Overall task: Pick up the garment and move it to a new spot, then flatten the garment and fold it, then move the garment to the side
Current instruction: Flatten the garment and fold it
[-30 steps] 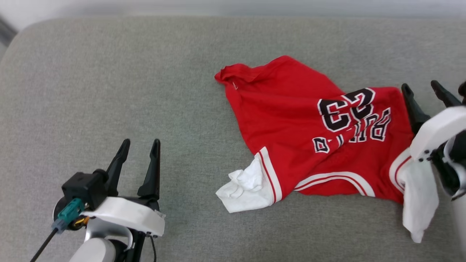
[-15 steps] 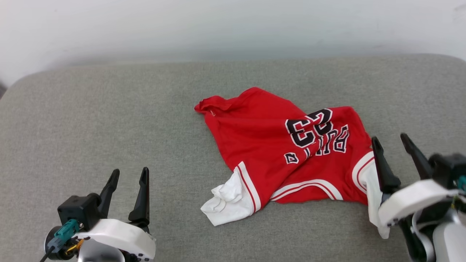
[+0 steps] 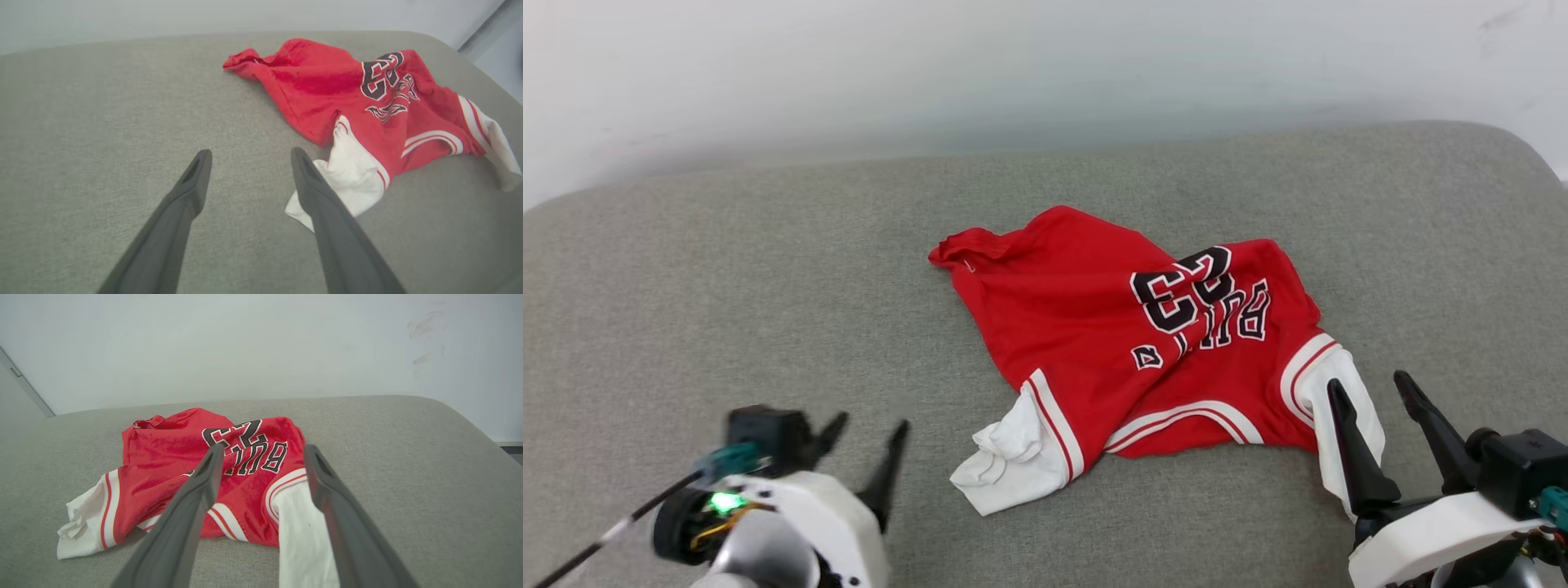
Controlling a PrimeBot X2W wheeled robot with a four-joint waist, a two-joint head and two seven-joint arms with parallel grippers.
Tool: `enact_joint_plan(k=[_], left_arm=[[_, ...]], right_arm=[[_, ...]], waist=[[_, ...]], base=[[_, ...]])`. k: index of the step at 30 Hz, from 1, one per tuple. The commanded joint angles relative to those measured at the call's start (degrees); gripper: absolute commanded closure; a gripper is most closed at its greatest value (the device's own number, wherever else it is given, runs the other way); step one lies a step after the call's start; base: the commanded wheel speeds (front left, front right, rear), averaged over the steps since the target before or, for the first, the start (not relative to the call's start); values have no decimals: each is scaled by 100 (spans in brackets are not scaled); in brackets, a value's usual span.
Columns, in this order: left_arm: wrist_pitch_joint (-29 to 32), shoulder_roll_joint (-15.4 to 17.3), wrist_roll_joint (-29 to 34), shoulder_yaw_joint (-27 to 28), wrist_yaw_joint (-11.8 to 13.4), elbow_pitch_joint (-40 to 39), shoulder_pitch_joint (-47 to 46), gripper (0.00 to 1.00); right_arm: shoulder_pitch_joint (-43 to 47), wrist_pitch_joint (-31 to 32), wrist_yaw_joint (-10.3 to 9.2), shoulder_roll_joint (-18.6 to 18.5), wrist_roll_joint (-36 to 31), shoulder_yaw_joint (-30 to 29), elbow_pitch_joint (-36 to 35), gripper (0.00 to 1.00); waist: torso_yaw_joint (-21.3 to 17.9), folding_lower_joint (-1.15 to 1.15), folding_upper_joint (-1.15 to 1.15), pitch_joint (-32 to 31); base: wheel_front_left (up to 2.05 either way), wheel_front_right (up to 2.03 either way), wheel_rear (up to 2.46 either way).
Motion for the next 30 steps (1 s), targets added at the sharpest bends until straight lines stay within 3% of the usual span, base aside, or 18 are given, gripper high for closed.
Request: enact_joint_plan(k=[1, 6, 11, 24, 26, 27, 30], left_arm=[[421, 72, -56, -168, -73, -59, -201, 0], [1591, 174, -118, -765, -363, -48, -614, 0], [2250, 191, -94, -1153, -632, 184, -979, 0], [3223, -45, -104, -1818, -1182, 1304, -1615, 0], [3350, -88, -184, -1929, -1267, 1341, -1541, 59], [3375, -101, -208, -1958, -1292, 1347, -1523, 100], [3257, -87, -229, -1932, -1293, 1251, -1440, 100]], right_arm=[[90, 49, -2, 33, -10, 8, -80, 0], [70, 76, -2, 53, 34, 69, -181, 0], [-63, 28, -2, 58, 69, 117, -204, 0], [-330, -277, -2, 58, 327, 173, 81, 0], [-353, -304, -2, 58, 346, 135, 126, 0], [-356, -310, -2, 58, 361, 106, 147, 0], [-360, -252, -2, 58, 397, -19, 199, 0]], waist=[[-56, 1, 0, 53], [-201, 1, 0, 248], [-309, 1, 0, 529], [-519, 1, 0, 1107], [-528, 1, 0, 1112], [-526, 1, 0, 1107], [-500, 1, 0, 1046]], base=[[0, 0, 0], [0, 0, 0], [0, 0, 0], [0, 0, 0], [0, 0, 0], [0, 0, 0], [0, 0, 0]])
